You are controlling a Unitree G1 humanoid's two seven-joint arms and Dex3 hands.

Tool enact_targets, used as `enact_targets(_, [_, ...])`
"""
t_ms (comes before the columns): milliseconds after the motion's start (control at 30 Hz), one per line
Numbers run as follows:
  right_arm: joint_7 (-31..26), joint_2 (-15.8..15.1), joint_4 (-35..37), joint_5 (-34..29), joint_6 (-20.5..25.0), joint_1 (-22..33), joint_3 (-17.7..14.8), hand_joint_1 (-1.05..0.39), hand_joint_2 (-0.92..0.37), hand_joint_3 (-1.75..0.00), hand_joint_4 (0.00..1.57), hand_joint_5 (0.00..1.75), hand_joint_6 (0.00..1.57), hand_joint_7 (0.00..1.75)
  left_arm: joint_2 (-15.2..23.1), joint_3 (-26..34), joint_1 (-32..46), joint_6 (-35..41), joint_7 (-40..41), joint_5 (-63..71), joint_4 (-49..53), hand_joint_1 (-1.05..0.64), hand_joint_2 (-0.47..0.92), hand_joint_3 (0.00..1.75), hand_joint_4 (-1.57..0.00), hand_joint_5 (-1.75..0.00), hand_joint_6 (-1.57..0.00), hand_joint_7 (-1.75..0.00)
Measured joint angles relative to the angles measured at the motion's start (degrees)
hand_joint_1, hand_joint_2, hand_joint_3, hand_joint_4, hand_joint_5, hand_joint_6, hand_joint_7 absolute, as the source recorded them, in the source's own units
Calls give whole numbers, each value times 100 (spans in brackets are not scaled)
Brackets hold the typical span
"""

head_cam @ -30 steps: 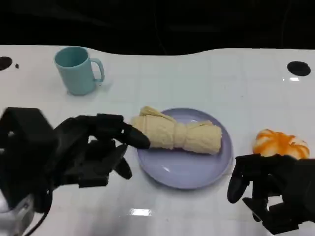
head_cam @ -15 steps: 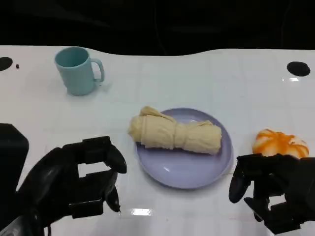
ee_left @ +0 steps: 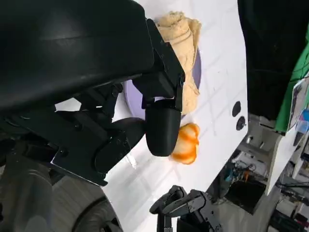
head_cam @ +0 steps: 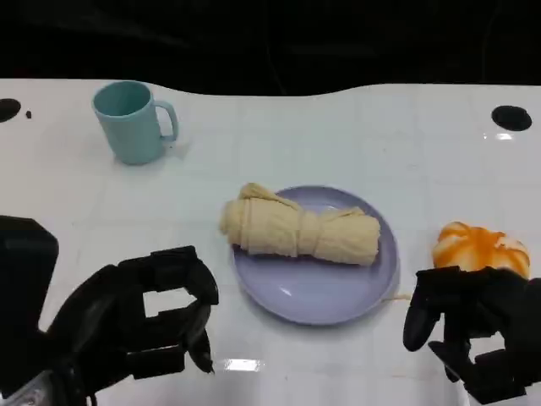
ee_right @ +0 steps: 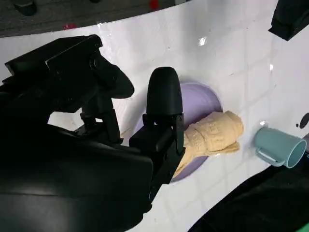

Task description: Grasp the towel on the left side of the plate with the left hand and place it into the plate.

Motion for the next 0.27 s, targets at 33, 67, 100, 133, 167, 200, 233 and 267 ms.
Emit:
enact_targets(33, [1,0,5,1,0,6,-1,4,-59,-105,71,167,68,143,11,-1,0,-9,0,-1,10,-13,64,112,-78,-175,-68,-161])
enact_targets(67, [2,0,5,1,0,12,-1,3,-59,-104,71,167,68,143,24,-3,0,-29,0,-1,22,-13,64,112,-78,-175,-68,-161])
enact_targets(100, [2,0,5,1,0,17,-1,3,-59,-104,71,167,68,143,36,-4,1,-53,0,-2,35,-13,63,112,-77,-175,-68,-160])
enact_targets(133, [4,0,5,4,0,27,-3,3,-60,-104,71,167,68,143,47,-8,1,-75,-1,-3,44,-13,63,112,-77,-175,-68,-160])
enact_targets(167, [7,0,4,11,0,37,-6,4,-60,-104,70,167,68,143,56,-14,1,-80,-1,-5,44,-13,62,113,-78,-175,-68,-161])
enact_targets(200, [10,0,4,30,0,43,-12,3,-60,-104,70,166,68,142,60,-19,1,-80,-1,-12,44,-13,62,113,-78,-175,-69,-161])
enact_targets(233, [12,0,2,43,1,47,-17,3,-59,-104,70,166,68,142,61,-23,2,-80,0,-21,44,-12,62,113,-78,-175,-69,-160])
enact_targets(267, [14,0,0,49,1,48,-23,3,-59,-104,70,167,68,142,62,-26,1,-79,0,-38,44,-12,62,113,-78,-175,-69,-160])
